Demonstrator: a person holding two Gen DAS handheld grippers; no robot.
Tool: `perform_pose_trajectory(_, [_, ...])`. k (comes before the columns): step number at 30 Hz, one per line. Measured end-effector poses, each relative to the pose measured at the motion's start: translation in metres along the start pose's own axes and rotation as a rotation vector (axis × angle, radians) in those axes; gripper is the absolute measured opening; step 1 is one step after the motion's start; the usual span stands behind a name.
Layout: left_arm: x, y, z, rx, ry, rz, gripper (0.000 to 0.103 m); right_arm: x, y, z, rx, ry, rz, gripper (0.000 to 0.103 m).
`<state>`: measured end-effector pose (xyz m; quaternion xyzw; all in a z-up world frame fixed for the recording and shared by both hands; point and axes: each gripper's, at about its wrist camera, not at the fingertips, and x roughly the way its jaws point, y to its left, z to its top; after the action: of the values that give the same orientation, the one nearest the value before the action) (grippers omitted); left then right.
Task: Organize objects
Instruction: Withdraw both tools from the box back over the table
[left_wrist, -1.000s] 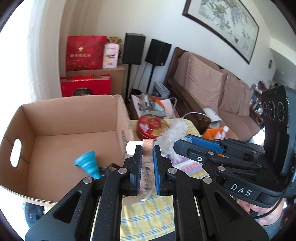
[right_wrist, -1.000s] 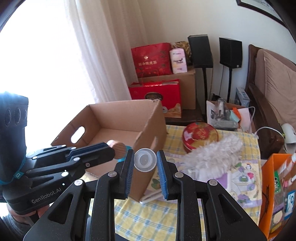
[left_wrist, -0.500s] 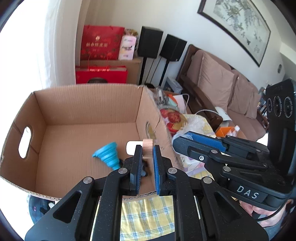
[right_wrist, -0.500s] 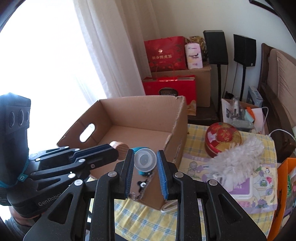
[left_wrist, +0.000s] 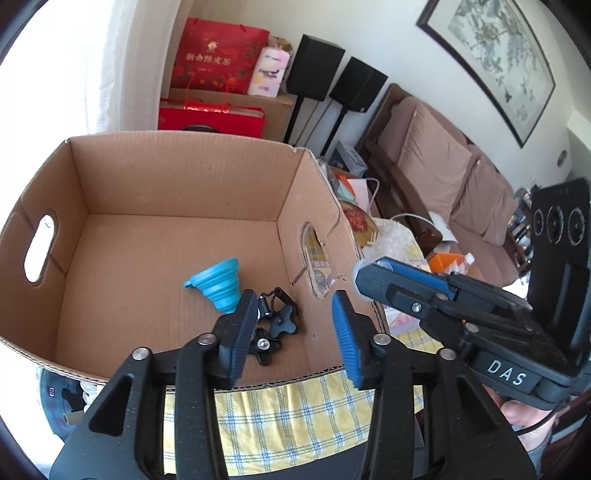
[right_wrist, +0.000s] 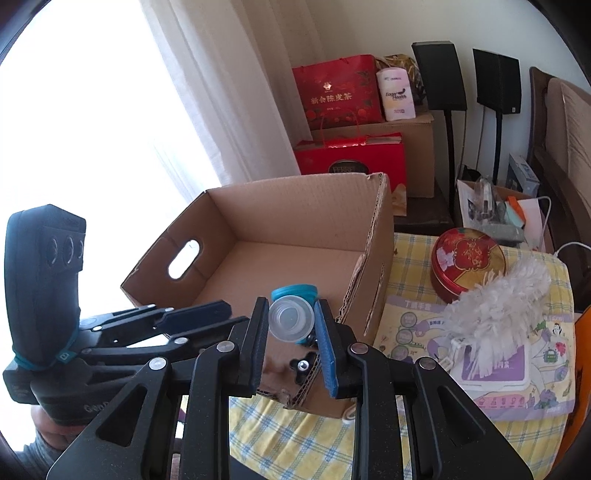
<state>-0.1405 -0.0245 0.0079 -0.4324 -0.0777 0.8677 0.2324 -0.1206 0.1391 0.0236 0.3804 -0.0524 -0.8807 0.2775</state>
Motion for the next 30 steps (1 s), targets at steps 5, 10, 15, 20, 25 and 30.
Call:
perform_pose_trajectory(5, [-0.014, 0.005, 0.001, -0.018, -0.048, 0.029, 0.061, 0.001, 0.004, -0.001, -0.012, 0.006, 0.008, 0.026])
perform_pose_trajectory(10, [-0.021, 0.011, 0.003, -0.037, -0.065, 0.030, 0.069, -0.004, 0.004, -0.002, -0.005, -0.016, 0.000, 0.044])
perform_pose_trajectory(15, [-0.019, 0.012, 0.002, -0.038, -0.057, 0.022, 0.074, -0.013, -0.002, -0.001, 0.006, -0.032, -0.011, 0.044])
perform_pose_trajectory(20, [-0.019, 0.002, -0.003, -0.010, -0.065, 0.020, 0.078, -0.030, -0.015, -0.002, 0.021, -0.063, -0.049, 0.055])
perform_pose_trajectory(25, [-0.018, -0.013, -0.009, 0.026, -0.069, 0.004, 0.080, -0.045, -0.034, -0.007, 0.041, -0.087, -0.110, 0.069])
perform_pose_trajectory(30, [-0.017, -0.033, -0.020, 0.076, -0.080, -0.017, 0.083, -0.059, -0.057, -0.016, 0.077, -0.106, -0.166, 0.078])
